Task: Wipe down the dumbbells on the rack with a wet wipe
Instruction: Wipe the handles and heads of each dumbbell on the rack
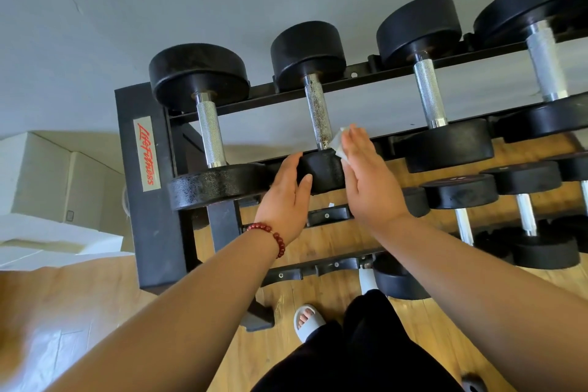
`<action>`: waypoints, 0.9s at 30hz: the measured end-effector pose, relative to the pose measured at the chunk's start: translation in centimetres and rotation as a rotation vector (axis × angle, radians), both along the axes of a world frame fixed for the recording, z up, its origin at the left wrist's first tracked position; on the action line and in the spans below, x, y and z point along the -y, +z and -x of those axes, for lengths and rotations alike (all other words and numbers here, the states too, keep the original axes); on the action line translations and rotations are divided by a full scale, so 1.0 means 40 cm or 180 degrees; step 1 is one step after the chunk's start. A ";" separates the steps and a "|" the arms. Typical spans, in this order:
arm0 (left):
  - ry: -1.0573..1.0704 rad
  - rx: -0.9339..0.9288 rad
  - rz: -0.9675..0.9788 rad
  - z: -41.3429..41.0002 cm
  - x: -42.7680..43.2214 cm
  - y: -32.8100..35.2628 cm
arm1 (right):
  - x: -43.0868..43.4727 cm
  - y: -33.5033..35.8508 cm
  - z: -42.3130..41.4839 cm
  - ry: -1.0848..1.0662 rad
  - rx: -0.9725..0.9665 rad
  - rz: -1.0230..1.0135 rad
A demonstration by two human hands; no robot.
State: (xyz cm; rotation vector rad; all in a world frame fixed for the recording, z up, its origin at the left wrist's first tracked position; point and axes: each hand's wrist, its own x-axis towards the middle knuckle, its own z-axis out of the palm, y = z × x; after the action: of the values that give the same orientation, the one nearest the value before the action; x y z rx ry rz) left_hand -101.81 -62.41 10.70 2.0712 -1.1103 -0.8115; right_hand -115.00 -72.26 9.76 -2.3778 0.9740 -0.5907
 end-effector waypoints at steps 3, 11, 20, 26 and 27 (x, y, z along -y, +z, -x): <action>-0.0060 0.0204 -0.0023 0.011 0.001 0.003 | -0.022 -0.008 0.030 0.0173 -0.0072 0.0301; -0.0304 0.0976 0.0164 0.063 0.006 0.028 | -0.008 0.021 0.116 0.0632 -0.0791 0.1157; -0.0702 0.1467 0.0430 0.117 0.031 0.067 | 0.035 0.056 0.221 0.0550 -0.0896 0.1555; -0.0691 0.1608 0.0437 0.202 0.100 0.083 | 0.097 0.083 0.297 0.0558 -0.0717 0.1653; -0.0608 0.1582 0.0417 0.218 0.113 0.082 | 0.110 0.085 0.316 0.0588 -0.0704 0.1659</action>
State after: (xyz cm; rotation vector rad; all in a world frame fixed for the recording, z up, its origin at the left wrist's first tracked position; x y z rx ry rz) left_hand -110.53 -66.93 13.99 2.1330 -1.5985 -0.2945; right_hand -127.66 -76.68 13.18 -3.0095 0.7374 -0.5717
